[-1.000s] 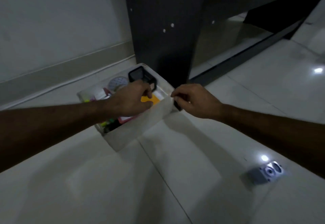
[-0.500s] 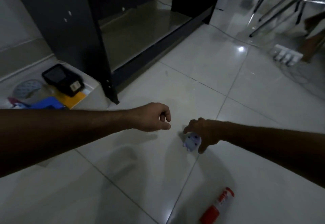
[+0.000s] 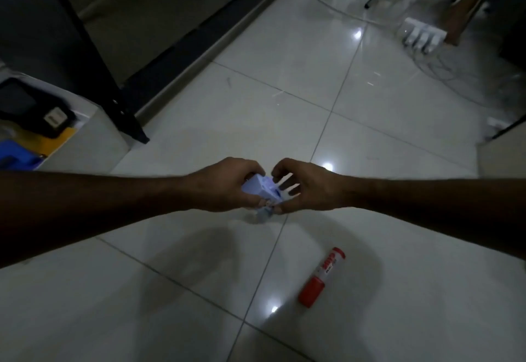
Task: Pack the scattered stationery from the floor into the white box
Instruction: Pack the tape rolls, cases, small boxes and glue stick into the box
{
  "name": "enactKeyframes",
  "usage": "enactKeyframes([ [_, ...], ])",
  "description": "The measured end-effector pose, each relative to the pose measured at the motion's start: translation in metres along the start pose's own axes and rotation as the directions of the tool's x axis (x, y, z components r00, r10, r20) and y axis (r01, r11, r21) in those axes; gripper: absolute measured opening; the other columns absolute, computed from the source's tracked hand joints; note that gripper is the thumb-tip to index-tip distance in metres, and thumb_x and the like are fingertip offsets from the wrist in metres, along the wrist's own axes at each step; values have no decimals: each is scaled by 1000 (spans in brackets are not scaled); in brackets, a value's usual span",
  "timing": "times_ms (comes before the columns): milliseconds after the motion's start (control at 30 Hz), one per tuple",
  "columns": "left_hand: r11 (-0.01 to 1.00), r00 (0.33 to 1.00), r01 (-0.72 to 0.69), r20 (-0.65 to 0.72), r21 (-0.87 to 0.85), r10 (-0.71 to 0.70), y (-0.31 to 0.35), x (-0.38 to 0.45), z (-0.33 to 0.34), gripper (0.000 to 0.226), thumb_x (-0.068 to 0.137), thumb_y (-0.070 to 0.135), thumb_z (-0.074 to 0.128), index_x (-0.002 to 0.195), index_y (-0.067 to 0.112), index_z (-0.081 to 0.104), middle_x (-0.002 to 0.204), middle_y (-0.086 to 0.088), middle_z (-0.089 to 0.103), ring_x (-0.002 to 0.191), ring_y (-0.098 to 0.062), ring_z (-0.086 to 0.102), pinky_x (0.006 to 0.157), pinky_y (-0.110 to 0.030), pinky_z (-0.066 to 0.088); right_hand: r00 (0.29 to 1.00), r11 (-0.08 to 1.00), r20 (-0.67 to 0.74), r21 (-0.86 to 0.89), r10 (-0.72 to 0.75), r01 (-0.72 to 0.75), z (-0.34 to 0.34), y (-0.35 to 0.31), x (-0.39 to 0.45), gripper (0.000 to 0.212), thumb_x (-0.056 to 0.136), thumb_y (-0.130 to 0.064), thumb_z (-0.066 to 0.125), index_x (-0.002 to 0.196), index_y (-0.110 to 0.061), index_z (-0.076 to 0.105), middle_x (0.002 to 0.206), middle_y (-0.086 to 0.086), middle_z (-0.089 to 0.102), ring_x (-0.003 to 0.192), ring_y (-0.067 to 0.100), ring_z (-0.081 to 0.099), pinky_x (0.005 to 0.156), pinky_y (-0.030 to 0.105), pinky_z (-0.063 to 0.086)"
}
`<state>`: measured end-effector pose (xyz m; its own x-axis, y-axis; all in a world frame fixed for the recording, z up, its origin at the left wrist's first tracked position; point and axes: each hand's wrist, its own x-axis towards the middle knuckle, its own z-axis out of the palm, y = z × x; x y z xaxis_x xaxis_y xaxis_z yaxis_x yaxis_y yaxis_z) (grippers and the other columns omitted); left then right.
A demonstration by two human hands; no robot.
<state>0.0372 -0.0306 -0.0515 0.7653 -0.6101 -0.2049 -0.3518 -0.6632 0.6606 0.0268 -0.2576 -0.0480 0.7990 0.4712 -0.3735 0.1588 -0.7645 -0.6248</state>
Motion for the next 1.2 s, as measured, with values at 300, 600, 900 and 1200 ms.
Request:
enactKeyframes([
  [300,994,993,7,119,107,-20,-17,-24,11,57,75,46,78,123,20,61,112,8,66,96,-8,61,79,-24,53,809,644,584,-646,70,410,40,49,-62,52,83,-35,72,130,-23,53,127,1,55,114,21,51,95,37,46],
  [600,992,993,88,70,95,-95,-22,-37,-17,60,72,47,80,123,24,60,111,9,64,93,-4,61,78,-24,56,911,775,363,-512,-195,370,15,42,-13,25,89,-35,61,109,-20,58,103,-3,53,88,12,55,75,30,51],
  [900,973,926,168,-313,-159,-211,-56,-112,-153,34,73,30,55,99,14,69,87,9,71,75,7,64,66,-9,48,853,803,-115,-421,-508,422,-22,-96,87,29,94,-42,54,113,-21,58,95,-8,60,73,4,55,61,18,41],
  [1200,905,606,394,-695,-160,-387,-130,-207,-236,59,62,51,43,92,9,72,92,-10,72,83,-24,66,71,-39,52,755,777,-247,-383,-608,500,6,-248,178,19,95,-28,51,112,-22,46,90,-4,57,68,6,55,56,24,45],
])
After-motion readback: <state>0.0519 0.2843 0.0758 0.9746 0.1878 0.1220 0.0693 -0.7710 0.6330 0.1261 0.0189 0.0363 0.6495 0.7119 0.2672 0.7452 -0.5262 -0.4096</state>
